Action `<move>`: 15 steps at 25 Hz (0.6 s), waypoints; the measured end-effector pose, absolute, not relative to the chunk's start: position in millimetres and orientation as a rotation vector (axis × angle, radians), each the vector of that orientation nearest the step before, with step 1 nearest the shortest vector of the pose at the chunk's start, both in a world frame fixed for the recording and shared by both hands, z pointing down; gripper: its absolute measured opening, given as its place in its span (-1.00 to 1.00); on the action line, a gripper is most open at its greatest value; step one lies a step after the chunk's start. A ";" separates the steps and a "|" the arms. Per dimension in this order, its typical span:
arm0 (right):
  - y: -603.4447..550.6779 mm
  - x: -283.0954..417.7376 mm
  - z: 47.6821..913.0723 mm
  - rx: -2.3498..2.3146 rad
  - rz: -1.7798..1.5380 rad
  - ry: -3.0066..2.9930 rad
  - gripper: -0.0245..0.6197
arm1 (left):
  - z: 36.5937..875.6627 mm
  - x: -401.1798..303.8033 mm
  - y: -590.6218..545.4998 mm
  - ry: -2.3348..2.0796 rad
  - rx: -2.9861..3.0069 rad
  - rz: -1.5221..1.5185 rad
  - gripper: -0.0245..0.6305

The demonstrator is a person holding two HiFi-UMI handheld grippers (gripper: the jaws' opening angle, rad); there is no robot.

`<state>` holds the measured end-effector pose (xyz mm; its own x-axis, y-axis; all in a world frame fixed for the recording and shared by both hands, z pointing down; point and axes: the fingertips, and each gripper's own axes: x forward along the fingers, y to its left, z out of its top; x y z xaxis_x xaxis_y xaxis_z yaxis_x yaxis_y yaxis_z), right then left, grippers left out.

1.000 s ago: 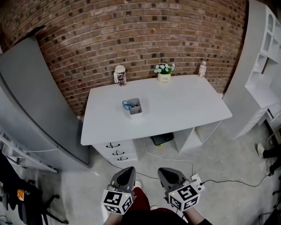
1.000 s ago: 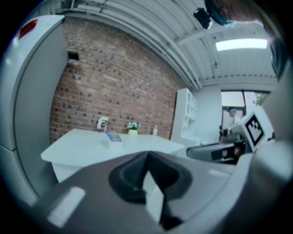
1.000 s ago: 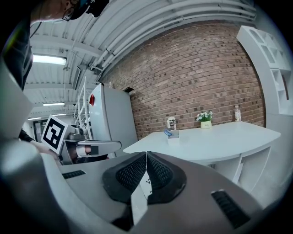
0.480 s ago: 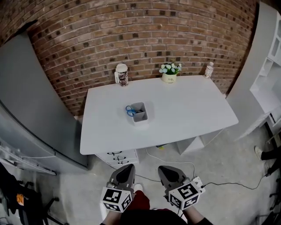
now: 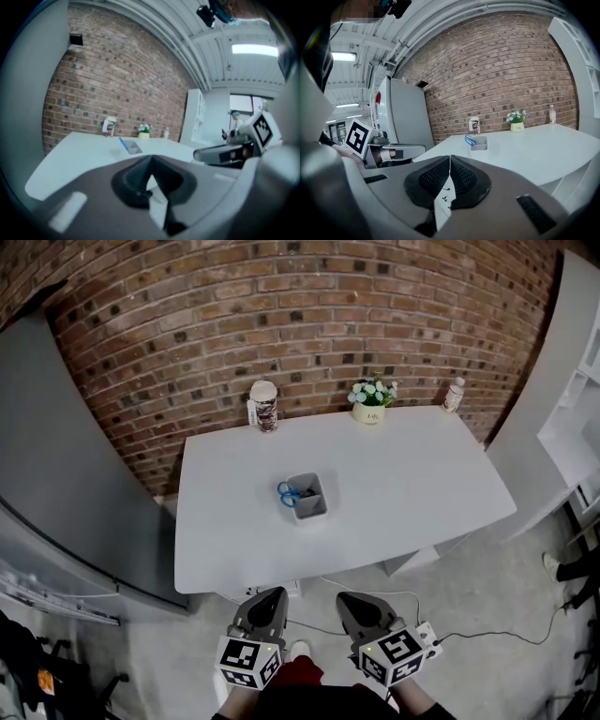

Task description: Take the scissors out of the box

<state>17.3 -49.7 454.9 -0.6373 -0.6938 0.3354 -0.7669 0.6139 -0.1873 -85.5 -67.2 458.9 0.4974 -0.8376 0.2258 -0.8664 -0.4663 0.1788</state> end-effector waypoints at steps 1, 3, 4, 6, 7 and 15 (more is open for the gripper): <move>-54.2 16.0 455.7 1.210 0.460 -2.609 -0.90 | 459.5 -87.1 -72.3 -1.438 2.478 0.153 -0.92; -62.6 14.2 453.4 1.229 0.461 -2.583 -0.90 | 460.1 -89.4 -81.6 -1.424 2.487 0.156 -0.92; -66.6 13.2 451.3 1.238 0.462 -2.567 -0.90 | 460.2 -90.6 -85.9 -1.416 2.492 0.159 -0.92; -74.8 10.1 451.9 1.253 0.456 -2.571 -0.90 | 460.6 -92.9 -94.1 -1.400 2.501 0.163 -0.92; -78.8 8.4 453.2 1.260 0.452 -2.579 -0.90 | 460.8 -94.1 -98.1 -1.393 2.506 0.164 -0.92; -100.0 -3.4 457.7 1.298 0.461 -2.559 -0.90 | 463.4 -105.5 -122.4 -1.358 2.525 0.176 -0.91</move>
